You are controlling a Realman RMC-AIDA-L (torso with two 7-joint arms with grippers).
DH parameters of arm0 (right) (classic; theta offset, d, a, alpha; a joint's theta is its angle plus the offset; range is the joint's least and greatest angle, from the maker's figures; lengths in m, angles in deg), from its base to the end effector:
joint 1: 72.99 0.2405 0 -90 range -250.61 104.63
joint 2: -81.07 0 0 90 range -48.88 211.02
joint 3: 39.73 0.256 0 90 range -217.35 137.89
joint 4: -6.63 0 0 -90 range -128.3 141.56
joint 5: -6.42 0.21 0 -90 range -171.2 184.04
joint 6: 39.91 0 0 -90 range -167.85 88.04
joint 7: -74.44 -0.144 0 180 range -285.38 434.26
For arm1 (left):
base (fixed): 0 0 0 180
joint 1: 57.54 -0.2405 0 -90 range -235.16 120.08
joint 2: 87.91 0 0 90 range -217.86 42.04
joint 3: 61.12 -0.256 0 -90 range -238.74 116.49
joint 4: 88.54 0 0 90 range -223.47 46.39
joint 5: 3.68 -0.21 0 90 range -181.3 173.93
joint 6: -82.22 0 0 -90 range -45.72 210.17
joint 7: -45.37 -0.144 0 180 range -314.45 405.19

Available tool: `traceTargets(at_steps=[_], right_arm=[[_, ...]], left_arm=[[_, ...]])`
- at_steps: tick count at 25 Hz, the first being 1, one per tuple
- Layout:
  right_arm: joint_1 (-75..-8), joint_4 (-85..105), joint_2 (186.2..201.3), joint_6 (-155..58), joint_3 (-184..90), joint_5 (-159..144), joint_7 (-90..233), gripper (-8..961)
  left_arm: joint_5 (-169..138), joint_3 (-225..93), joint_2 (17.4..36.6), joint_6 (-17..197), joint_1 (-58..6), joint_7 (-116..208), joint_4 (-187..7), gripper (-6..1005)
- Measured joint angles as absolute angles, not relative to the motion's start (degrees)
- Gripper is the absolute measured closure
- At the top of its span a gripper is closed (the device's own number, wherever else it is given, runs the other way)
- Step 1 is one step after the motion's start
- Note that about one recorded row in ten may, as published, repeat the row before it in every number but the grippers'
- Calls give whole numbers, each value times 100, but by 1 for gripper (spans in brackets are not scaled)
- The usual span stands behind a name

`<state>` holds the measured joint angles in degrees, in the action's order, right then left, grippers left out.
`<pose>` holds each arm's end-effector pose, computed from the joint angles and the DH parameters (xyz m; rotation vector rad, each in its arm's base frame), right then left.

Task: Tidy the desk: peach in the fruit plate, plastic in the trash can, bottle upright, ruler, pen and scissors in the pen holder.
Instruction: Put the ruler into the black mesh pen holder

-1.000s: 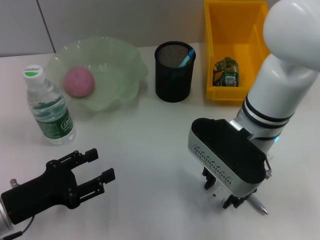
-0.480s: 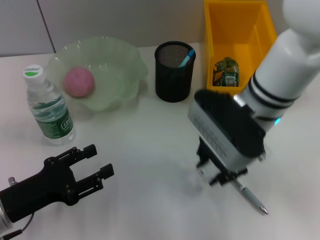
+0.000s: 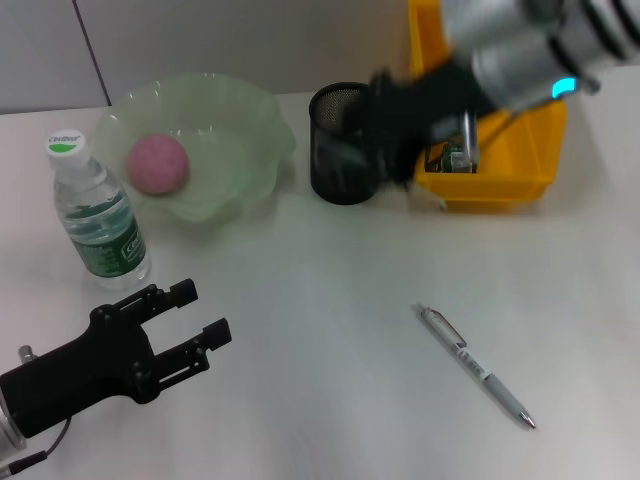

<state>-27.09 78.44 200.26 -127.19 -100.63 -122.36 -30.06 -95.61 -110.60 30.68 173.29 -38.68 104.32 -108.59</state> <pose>0.0940 0.3987 0.0309 -2.8453 -0.0091 0.0908 -0.2994 0.2545 -0.0341 -2.5265 -0.6785 -1.0270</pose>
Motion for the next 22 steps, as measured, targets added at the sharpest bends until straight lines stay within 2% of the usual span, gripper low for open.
traceTargets(at_steps=[9, 22], right_arm=[[-2996, 7361, 20029, -10959, -9669, -10704, -3641, 567], [-3003, 5952, 20044, -9621, -9575, -9178, -2789, 568]], left_arm=[[-9590, -11098, 3043, 17351, -3789, 10475, -10897, 257], [-9606, -11118, 3043, 17418, -3777, 10479, -10867, 257]])
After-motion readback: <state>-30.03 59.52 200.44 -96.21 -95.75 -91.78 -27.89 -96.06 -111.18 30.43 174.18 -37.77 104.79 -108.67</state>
